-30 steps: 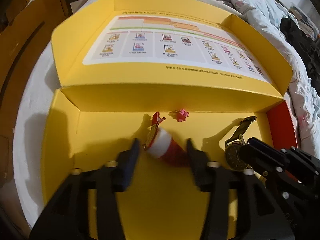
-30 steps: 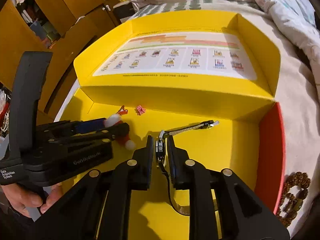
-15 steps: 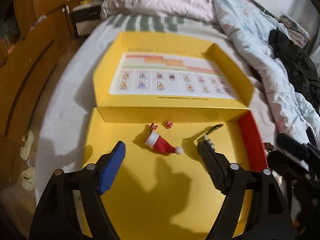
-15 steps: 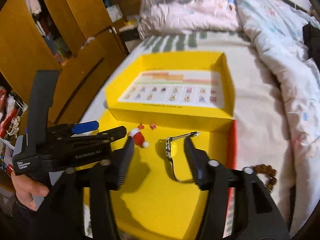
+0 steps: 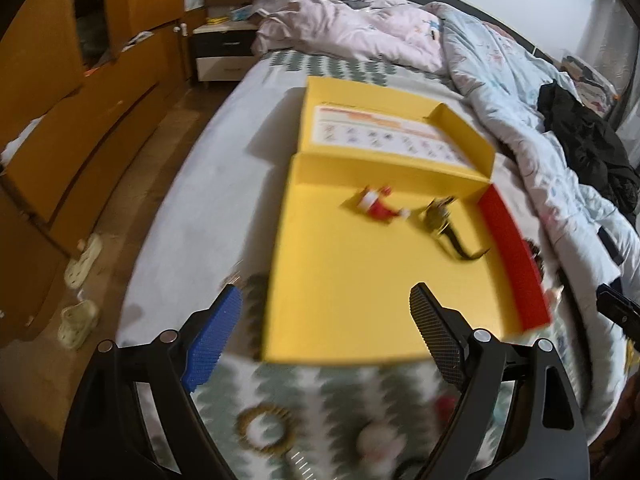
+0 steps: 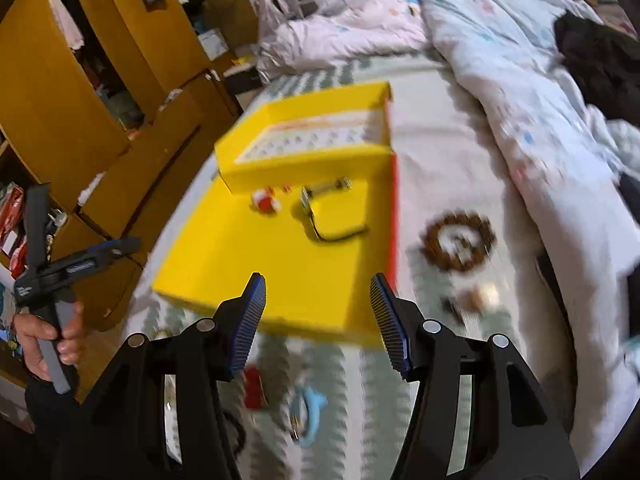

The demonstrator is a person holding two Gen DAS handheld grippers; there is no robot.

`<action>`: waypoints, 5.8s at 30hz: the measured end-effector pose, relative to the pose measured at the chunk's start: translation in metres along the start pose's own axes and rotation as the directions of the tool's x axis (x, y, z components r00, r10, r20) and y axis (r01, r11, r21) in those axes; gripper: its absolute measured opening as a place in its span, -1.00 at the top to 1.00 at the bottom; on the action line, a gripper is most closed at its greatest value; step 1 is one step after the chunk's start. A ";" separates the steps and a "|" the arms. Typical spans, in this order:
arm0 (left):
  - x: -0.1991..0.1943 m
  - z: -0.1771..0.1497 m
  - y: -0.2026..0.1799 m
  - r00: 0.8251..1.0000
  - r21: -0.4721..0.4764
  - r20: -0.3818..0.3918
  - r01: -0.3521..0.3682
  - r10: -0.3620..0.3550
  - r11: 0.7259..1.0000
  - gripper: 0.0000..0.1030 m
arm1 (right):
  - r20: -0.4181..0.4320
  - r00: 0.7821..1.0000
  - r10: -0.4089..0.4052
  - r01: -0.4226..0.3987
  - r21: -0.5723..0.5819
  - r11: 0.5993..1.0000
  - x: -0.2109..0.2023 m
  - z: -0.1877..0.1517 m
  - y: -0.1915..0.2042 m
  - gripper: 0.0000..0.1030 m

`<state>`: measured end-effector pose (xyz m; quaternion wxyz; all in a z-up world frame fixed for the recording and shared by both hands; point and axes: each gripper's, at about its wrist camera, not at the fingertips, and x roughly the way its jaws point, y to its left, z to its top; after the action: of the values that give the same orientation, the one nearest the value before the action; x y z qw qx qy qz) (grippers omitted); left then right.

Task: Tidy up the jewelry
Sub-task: 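Move left tool to the brown coiled hair tie while right tool approaches the blue bangle, then grasp the blue bangle with right tool while left tool grasps the coiled hair tie, then carry the coiled hair tie and blue bangle with both tools into the box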

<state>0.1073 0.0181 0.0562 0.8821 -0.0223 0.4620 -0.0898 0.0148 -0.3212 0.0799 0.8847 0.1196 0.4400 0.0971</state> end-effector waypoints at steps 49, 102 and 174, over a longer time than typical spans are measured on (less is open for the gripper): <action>0.079 -0.109 0.061 0.926 0.010 -0.306 -0.232 0.223 0.973 -0.65 | -0.204 0.972 -0.116 0.101 -0.082 0.991 0.090 -0.109 0.029 0.03; 0.032 -0.084 0.062 0.982 -0.098 -0.171 -0.092 0.074 0.991 0.82 | -0.126 0.992 -0.025 0.024 -0.009 1.000 0.054 -0.087 0.016 0.52; 0.168 0.033 -0.045 0.958 0.048 -0.282 -0.038 0.050 0.998 0.79 | -0.328 0.944 -0.034 -0.026 -0.175 0.984 0.245 0.074 0.049 0.45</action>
<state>0.2214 -0.0572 -0.0559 0.8089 0.0199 0.5819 -0.0821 0.2167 -0.2164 -0.0474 0.8059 0.0218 0.5717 0.1526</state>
